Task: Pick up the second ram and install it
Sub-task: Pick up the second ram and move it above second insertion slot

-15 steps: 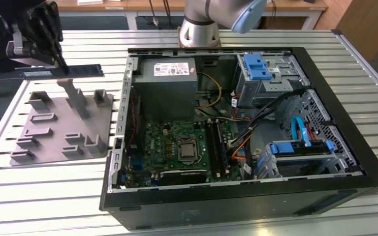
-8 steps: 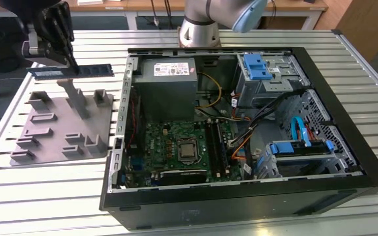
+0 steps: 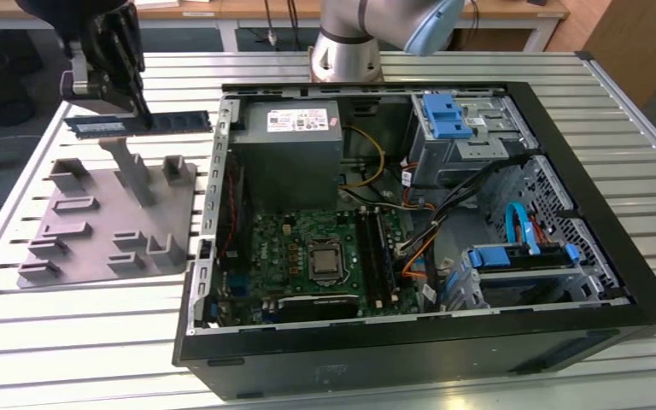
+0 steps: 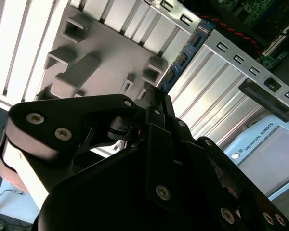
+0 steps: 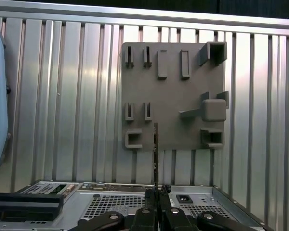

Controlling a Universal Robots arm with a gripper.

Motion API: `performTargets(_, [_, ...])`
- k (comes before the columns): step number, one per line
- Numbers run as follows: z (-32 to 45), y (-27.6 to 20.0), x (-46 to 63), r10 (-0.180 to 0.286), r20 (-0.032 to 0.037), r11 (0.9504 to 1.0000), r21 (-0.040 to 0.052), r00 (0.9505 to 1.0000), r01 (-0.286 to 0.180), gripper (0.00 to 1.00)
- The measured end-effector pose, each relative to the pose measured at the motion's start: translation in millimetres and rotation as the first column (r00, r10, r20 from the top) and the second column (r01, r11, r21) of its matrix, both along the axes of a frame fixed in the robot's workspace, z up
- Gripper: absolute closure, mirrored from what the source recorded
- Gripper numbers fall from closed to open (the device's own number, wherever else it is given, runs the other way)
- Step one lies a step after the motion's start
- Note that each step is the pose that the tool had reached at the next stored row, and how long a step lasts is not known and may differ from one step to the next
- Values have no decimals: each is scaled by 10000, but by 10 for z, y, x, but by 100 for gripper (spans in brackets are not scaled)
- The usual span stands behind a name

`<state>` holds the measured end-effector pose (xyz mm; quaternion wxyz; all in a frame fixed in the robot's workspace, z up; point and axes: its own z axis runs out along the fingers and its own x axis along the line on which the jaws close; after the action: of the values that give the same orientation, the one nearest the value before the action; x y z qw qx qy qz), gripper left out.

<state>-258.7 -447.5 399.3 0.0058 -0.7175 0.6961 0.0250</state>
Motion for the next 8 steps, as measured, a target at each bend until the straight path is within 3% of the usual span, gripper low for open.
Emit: performTargets(8, [0,0,160,0,0,10000,0,10000,0,86])
